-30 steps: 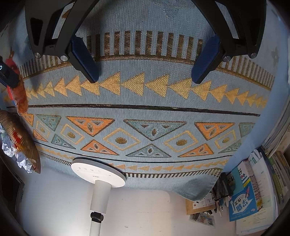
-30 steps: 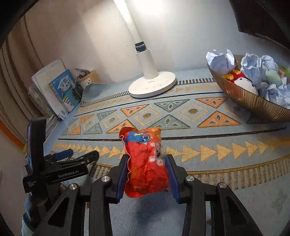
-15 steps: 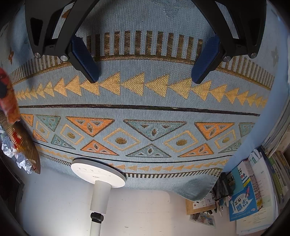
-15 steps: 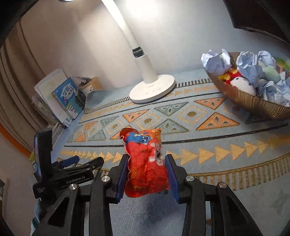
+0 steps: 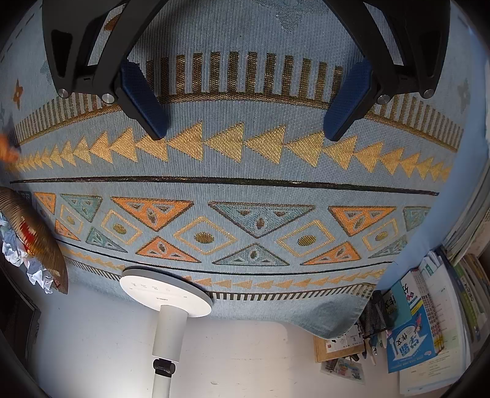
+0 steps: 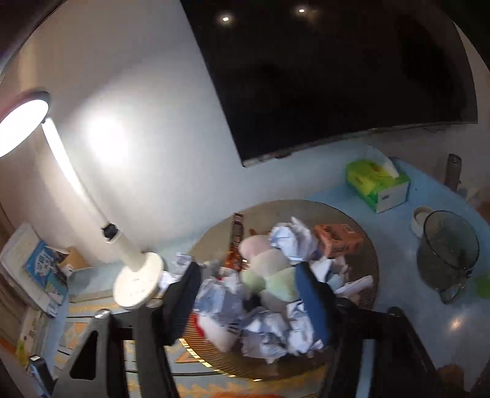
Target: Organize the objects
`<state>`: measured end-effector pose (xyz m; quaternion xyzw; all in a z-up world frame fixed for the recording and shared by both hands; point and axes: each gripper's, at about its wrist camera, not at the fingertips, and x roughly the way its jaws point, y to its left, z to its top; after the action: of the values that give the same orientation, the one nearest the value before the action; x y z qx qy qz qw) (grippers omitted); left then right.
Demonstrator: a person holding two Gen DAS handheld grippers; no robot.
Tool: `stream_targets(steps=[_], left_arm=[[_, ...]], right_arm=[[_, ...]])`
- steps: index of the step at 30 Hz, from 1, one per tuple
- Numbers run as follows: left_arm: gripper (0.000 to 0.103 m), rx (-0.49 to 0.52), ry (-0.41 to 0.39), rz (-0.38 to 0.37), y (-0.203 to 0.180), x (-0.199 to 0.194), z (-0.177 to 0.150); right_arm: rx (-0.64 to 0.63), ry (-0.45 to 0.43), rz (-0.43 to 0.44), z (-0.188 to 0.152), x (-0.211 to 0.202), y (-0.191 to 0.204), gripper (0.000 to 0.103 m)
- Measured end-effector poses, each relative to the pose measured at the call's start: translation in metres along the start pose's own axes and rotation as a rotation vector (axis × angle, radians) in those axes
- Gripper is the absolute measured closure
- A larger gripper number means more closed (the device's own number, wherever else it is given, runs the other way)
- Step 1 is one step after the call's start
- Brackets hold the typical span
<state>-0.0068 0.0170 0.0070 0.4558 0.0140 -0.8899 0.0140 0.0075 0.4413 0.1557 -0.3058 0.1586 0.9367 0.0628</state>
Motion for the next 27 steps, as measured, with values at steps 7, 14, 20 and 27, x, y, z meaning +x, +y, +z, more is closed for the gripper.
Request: stream_targets(steps=[7,14,20,27], left_arm=[[0.001,0.000,0.000,0.000,-0.001,0.000,0.000],[0.001,0.001,0.000,0.001,-0.001,0.001,0.000],[0.001,-0.001,-0.001,0.003,-0.001,0.001,0.000],[0.001,-0.001,-0.001,0.002,-0.001,0.001,-0.001]], right_arm=[[-0.062,0.065,0.147,-0.058,-0.032,-0.008,0.034],[-0.186,0.280,0.126,-0.143,-0.025,0.003,0.003],[-0.122,0.381,0.150,-0.146,0.006,-0.004,0.004],[-0.224,0.507,0.433,-0.178,-0.016,0.064,0.007]])
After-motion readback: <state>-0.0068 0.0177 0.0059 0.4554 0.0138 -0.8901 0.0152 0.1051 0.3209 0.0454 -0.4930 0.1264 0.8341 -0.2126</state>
